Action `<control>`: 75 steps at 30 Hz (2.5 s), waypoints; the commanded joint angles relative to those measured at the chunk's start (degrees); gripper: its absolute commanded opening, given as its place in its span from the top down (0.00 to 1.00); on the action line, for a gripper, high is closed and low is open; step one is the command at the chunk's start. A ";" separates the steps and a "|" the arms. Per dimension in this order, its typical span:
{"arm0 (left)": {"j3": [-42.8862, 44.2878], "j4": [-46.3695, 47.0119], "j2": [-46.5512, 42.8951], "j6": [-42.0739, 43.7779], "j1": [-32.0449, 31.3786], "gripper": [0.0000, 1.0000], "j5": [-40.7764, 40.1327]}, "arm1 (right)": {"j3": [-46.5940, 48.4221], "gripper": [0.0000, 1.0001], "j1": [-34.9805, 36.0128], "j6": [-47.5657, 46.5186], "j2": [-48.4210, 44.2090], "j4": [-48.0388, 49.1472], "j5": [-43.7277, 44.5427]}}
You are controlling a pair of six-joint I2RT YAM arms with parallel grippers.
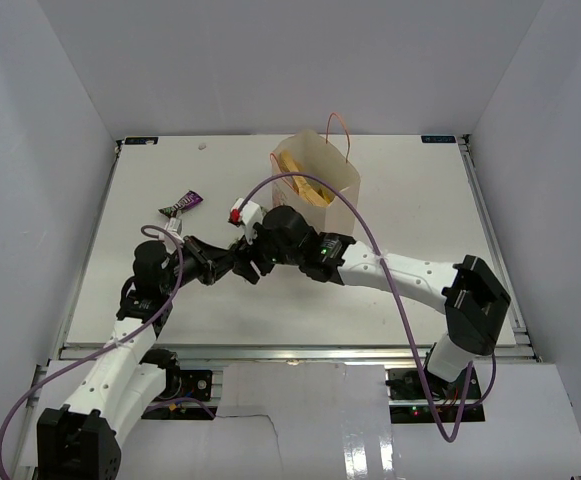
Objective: Place the snacks into the paper bag
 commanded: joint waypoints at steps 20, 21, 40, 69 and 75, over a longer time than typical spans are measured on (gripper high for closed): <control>2.61 5.54 0.07 -8.92 -0.26 0.63 -2.23 | 3.91 0.92 -0.63 -0.77 -0.48 2.99 -1.89; 2.96 5.54 0.16 -8.39 -0.26 0.58 -2.15 | 4.00 0.92 -1.24 -1.29 -0.57 2.98 -3.11; 36.19 -32.51 3.33 33.35 0.44 0.21 -19.54 | 6.81 0.92 -9.68 -28.96 -9.18 -10.09 -22.00; 30.11 -23.46 26.24 31.78 0.44 0.20 -26.83 | 8.49 0.53 -28.31 -33.02 -11.55 -5.19 -0.04; 33.63 -19.42 40.04 36.68 0.44 0.21 -25.70 | 9.54 0.32 -29.28 -30.92 -15.94 -8.96 -7.07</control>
